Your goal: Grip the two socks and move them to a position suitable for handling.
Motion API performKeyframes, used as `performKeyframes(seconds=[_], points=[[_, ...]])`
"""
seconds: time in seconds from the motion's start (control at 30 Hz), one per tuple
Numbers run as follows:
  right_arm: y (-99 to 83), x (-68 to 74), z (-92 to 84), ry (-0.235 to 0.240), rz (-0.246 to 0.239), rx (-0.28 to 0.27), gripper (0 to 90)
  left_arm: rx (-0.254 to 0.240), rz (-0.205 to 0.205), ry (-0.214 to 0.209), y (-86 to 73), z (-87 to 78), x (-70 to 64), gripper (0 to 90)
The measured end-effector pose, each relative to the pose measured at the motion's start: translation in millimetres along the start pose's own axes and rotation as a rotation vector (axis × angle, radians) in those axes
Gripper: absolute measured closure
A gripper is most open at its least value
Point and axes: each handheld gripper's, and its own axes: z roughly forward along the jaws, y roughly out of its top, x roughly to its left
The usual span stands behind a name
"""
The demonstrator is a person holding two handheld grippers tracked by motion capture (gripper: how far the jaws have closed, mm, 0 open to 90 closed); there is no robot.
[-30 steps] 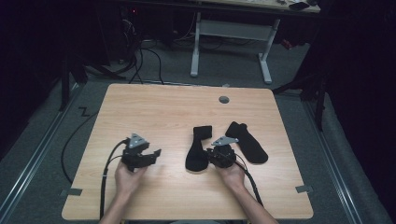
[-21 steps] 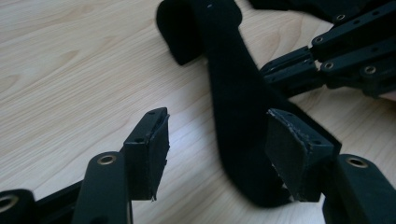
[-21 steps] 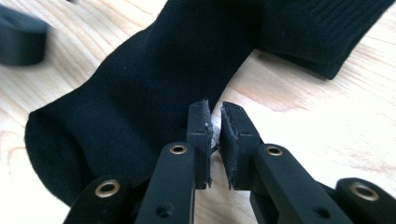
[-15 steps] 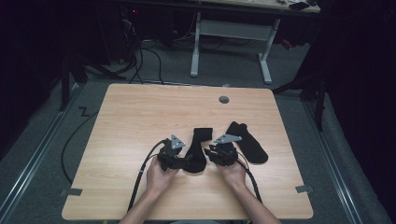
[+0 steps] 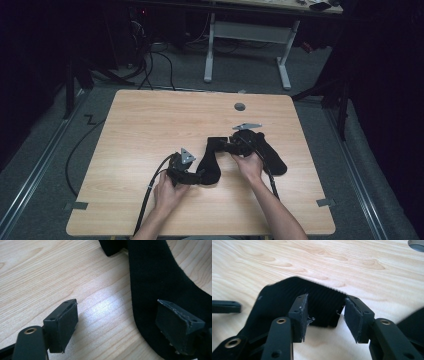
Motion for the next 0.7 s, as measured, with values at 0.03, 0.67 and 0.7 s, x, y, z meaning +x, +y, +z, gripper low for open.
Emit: performKeyframes(seconds=[0.03,0.67,0.7], points=[[2.8,0.0,2.9,0.004,0.008,0.006,52.4,0.0,0.0,-0.001,0.0,0.1,0.2,19.0],[7.1,4.8,24.5,0.039,-0.064,0.067,90.0,0.001,0.015,-0.021,-0.4,-0.4,-0.2,19.1],[9.3,3.8,21.5,0.047,-0.054,0.056,89.9,0.001,0.014,-0.021,-0.4,-0.4,-0.2,19.1]])
